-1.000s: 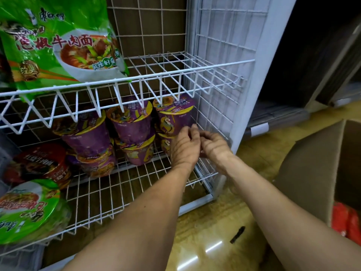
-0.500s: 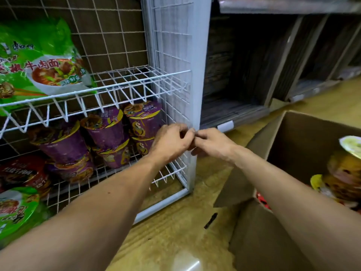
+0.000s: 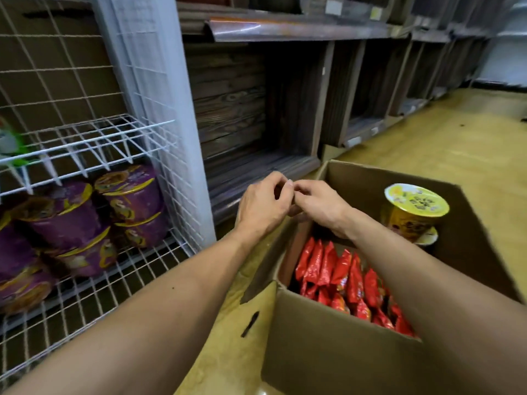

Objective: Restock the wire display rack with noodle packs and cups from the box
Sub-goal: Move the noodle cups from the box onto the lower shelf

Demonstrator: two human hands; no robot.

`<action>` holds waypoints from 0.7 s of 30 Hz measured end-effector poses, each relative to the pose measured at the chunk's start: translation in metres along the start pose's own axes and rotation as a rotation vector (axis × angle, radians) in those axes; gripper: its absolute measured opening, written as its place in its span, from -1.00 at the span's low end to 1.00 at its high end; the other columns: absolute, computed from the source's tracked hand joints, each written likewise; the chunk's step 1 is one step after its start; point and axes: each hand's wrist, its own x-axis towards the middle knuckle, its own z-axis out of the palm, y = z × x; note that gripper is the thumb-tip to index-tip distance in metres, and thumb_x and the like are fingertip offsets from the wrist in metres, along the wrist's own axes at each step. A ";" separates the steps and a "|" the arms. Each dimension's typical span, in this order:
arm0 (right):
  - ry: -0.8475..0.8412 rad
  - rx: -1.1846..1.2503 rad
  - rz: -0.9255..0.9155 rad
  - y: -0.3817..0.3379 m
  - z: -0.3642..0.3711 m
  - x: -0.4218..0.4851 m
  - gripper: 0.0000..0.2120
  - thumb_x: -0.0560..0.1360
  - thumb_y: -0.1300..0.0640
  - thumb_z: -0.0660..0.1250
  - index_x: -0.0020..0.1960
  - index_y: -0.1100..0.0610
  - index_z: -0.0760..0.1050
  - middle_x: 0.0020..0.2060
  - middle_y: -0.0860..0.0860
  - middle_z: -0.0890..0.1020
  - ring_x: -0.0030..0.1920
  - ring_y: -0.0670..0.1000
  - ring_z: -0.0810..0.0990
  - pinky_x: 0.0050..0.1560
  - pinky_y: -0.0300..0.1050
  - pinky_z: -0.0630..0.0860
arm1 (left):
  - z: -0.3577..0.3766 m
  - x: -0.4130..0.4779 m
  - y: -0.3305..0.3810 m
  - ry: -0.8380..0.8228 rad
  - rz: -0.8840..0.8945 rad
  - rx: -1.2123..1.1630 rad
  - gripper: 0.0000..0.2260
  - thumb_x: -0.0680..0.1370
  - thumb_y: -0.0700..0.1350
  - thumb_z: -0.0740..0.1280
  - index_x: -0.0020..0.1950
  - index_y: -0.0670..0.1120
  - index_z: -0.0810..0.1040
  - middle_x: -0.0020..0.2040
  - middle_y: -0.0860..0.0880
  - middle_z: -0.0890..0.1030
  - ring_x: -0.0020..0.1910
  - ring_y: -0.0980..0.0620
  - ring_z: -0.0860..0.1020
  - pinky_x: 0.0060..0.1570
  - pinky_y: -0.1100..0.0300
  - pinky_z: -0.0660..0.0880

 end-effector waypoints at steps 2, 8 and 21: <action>0.049 -0.001 0.025 0.011 -0.015 -0.004 -0.77 0.66 0.18 0.16 0.10 0.07 0.60 -0.09 0.07 0.68 -0.12 0.01 0.65 -0.07 -0.02 0.60 | 0.018 0.003 0.014 -0.024 -0.007 -0.057 -0.87 0.63 0.04 0.26 0.00 0.05 0.57 -0.08 0.03 0.67 -0.06 0.00 0.60 -0.06 0.08 0.50; 0.204 -0.028 0.119 0.047 -0.059 -0.019 -0.79 0.63 0.16 0.22 -0.04 -0.01 0.61 -0.04 0.14 0.73 -0.11 0.08 0.69 -0.02 0.04 0.64 | 0.076 0.006 0.045 -0.124 0.009 -0.161 -0.86 0.63 -0.03 0.27 0.08 -0.01 0.58 0.02 -0.02 0.67 0.03 -0.03 0.60 0.06 0.07 0.51; 0.546 -0.040 0.389 0.138 -0.119 -0.035 -0.82 0.51 -0.05 0.30 -0.16 -0.01 0.61 -0.18 0.01 0.71 -0.04 0.14 0.69 0.05 0.14 0.63 | 0.194 -0.001 0.082 -0.312 -0.098 -0.266 -0.81 0.61 0.04 0.26 0.16 0.05 0.57 0.08 0.01 0.62 0.10 0.00 0.57 0.15 0.09 0.49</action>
